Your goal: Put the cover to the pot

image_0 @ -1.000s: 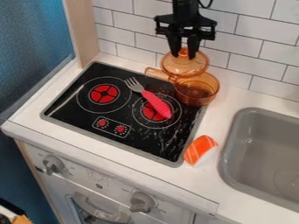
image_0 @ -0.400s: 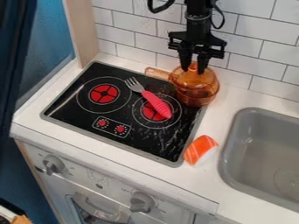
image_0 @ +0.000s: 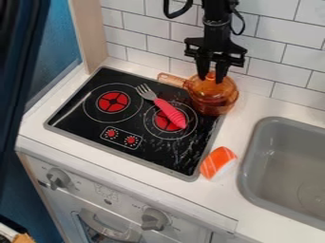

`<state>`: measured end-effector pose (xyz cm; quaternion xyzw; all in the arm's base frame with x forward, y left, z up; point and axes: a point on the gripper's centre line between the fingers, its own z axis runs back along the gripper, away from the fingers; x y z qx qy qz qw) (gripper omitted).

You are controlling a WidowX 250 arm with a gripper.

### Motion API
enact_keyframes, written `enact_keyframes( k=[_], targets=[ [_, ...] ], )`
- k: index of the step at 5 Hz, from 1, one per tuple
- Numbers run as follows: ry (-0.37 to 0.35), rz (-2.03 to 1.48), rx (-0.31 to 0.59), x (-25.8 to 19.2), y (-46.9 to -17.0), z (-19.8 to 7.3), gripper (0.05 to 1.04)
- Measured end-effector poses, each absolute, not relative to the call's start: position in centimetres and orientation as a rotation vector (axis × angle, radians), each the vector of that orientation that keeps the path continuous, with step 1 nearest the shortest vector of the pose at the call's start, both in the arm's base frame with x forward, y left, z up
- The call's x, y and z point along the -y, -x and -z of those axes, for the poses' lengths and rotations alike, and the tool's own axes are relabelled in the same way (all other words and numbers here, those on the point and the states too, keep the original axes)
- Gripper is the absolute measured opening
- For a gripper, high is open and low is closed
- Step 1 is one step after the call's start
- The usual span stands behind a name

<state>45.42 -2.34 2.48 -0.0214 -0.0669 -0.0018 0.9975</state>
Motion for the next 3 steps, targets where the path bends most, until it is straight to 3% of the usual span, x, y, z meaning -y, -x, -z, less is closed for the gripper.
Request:
enact_keyframes(
  k=[3],
  targets=[
    [0.048,0.056,0.14,3.59,-45.15,-1.95,0.384]
  ],
)
